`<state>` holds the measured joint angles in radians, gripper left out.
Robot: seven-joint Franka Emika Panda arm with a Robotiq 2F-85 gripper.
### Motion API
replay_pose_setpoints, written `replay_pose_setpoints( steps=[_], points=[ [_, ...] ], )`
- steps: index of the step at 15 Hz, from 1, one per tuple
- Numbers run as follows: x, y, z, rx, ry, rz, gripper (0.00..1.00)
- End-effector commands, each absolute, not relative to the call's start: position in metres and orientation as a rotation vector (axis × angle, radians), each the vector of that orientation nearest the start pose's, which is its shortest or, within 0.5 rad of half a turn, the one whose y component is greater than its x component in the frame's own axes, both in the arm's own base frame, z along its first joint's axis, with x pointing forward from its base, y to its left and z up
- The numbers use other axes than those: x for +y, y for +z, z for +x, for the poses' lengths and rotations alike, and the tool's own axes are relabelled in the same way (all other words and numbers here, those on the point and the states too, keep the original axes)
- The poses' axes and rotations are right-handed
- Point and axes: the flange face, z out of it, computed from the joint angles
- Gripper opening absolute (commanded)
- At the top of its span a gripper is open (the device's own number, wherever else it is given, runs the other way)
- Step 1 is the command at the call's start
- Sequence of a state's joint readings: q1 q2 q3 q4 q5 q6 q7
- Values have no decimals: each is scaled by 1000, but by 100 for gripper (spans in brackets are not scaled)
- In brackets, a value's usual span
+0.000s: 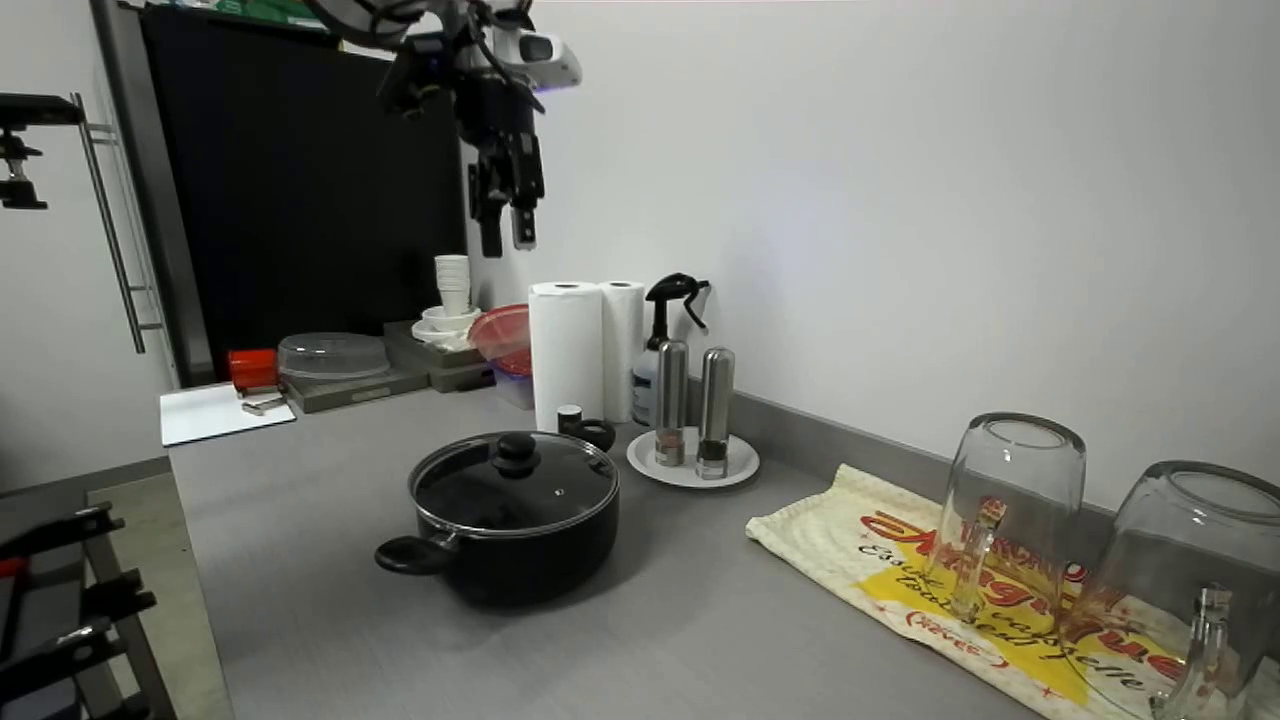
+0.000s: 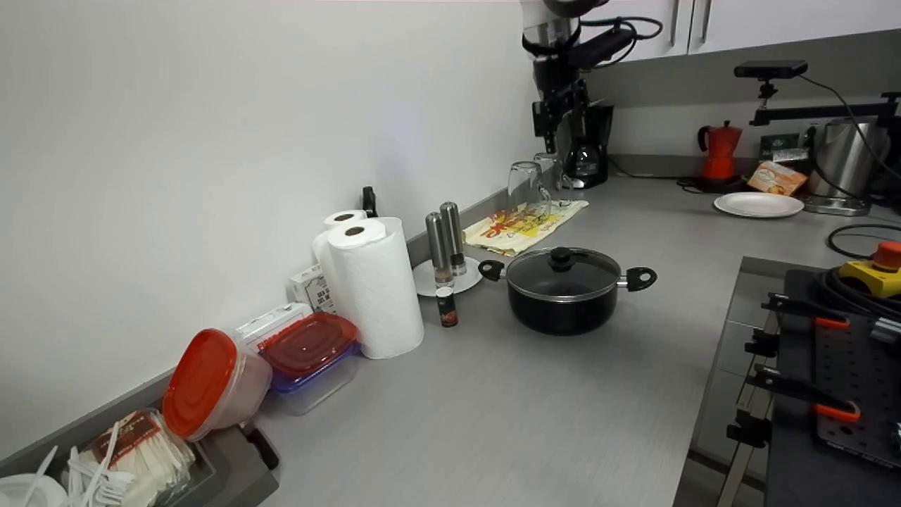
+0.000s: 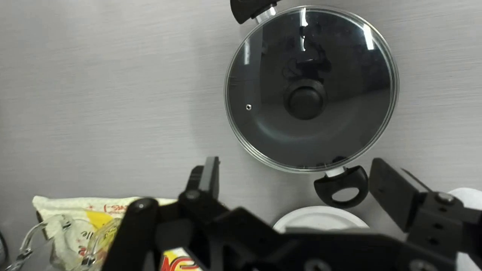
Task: Remove the lid from the black pot
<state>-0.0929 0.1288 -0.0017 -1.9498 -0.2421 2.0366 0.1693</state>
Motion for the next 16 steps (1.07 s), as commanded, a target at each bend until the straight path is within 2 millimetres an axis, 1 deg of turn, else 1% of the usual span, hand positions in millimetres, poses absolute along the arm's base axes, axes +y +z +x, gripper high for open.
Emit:
replay_pose_setpoints(
  steps=[1,2,4,6,9,10,12,14,16],
  points=[
    [-84,364,593,238,190,-3279,100],
    [-91,353,592,255,230,-3256,100],
    [-99,336,593,279,284,-3222,100],
    [-102,321,598,295,322,-3207,100],
    [-91,294,611,278,376,-3201,100],
    [-85,281,617,259,408,-3196,100],
    [-75,263,625,229,458,-3189,100],
    [-67,247,630,199,505,-3188,100],
    [-65,234,632,184,553,-3184,100]
  ],
)
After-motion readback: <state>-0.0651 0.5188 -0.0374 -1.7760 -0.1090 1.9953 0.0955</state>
